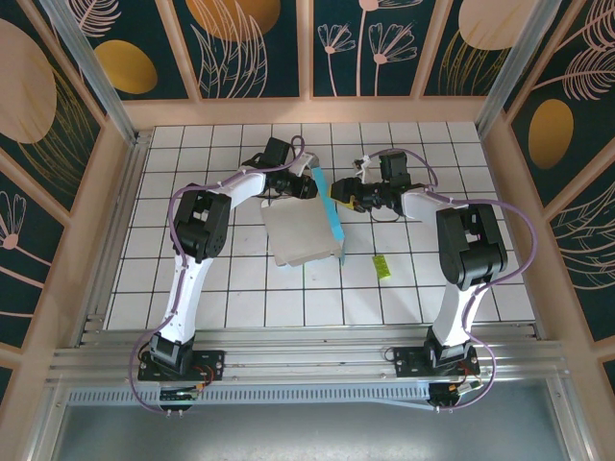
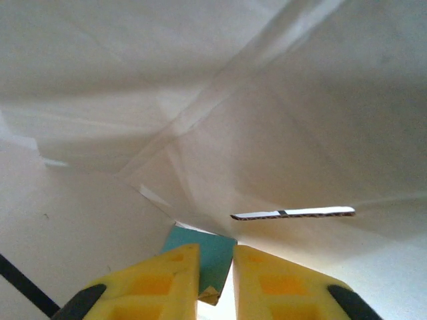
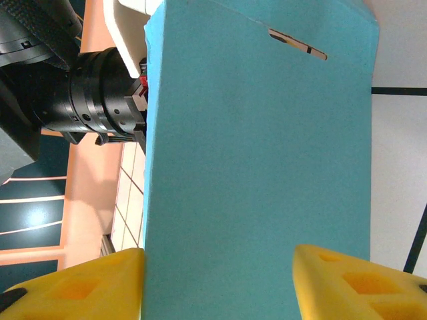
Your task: Fold the paper box
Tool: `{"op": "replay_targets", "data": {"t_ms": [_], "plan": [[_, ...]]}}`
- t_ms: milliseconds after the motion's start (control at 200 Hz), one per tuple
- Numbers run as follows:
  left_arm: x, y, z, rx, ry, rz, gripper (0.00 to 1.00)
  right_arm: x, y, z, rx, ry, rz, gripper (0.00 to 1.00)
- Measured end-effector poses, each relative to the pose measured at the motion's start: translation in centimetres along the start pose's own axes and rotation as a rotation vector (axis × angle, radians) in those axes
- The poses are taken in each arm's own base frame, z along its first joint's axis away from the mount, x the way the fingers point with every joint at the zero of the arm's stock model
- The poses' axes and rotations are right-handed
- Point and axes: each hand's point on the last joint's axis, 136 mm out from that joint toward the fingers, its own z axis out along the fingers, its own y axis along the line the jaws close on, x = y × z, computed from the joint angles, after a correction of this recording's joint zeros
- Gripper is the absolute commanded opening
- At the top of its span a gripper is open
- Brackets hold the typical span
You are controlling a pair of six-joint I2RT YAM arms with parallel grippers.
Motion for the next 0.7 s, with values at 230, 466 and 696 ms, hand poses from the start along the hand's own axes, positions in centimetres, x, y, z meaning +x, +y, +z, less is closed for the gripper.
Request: {"op": "replay_targets", "data": {"t_ms": [230,466,696], "plan": [[0.2,0.1,-1.1,-0.078,-0.016,-0.007,0.37,0.1,0.1,-0.1,0.001,0.000,0.000,0.60],[-2.4,2.1,-6.5,-0.220,-0.105,0.011,0.43,0.1,0.0,-0.1,0.004,0.000,0.001,0.60],[-5.5,2.9,-10.1,-0.260,-0.147,0.167,0.46,0.1,0.0,-0.1,0.005,0.000,-0.004,0.60]]}}
